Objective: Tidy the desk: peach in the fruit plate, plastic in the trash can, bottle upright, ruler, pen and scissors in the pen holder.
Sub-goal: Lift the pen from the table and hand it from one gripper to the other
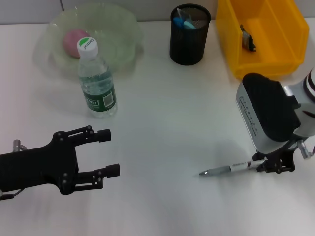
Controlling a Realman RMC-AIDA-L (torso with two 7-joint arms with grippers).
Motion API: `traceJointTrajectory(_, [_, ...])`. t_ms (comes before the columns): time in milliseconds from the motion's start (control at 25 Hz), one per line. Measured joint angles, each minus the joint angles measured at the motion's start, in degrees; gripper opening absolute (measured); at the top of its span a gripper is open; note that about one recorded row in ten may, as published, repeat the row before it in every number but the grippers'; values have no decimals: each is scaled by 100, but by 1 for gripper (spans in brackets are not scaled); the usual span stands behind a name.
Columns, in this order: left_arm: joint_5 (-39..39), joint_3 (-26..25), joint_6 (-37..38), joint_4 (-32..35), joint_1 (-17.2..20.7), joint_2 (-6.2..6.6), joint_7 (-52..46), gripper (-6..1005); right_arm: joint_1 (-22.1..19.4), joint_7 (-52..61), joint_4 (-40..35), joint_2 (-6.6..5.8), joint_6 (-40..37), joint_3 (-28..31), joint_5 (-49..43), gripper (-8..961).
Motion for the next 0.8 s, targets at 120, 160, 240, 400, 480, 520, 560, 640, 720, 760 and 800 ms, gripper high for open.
traceJointTrajectory(120, [0, 10, 9, 0, -32, -2, 16, 755, 74, -23, -202, -26, -257, 308, 80, 167])
traceJointTrajectory(160, [0, 10, 9, 0, -32, -2, 16, 755, 74, -23, -202, -26, -257, 308, 80, 167])
traceJointTrajectory(240, [-2, 3, 11, 0, -50, -11, 27, 754, 128, -57, -291, -46, -415, 536, 182, 167])
traceJointTrajectory(400, [-149, -1, 26, 0, -54, -26, 45, 754, 159, -150, -445, -52, -557, 1042, 361, 168])
traceJointTrajectory(480, [-274, 19, 62, 0, -51, -32, 56, 754, 135, -224, -478, -54, -586, 1299, 543, 168])
traceJointTrajectory(520, [-343, 27, 103, -3, -49, -39, 69, 754, 107, -295, -482, -58, -609, 1540, 724, 168])
traceJointTrajectory(560, [-343, 27, 103, -3, -49, -39, 69, 753, 107, -295, -482, -58, -609, 1540, 724, 168])
traceJointTrajectory(640, [-492, 6, 209, -40, -42, -58, 154, 753, -37, -510, -502, -60, -617, 2010, 1110, 168])
traceJointTrajectory(720, [-571, 6, 228, -44, -34, -69, 170, 753, -147, -659, -512, -61, -620, 2281, 1361, 168])
traceJointTrajectory(760, [-647, 10, 237, -51, -23, -80, 175, 753, -217, -763, -510, -61, -620, 2461, 1553, 168])
traceJointTrajectory(800, [-647, 10, 237, -51, -23, -80, 175, 753, -270, -847, -500, -61, -621, 2596, 1716, 168])
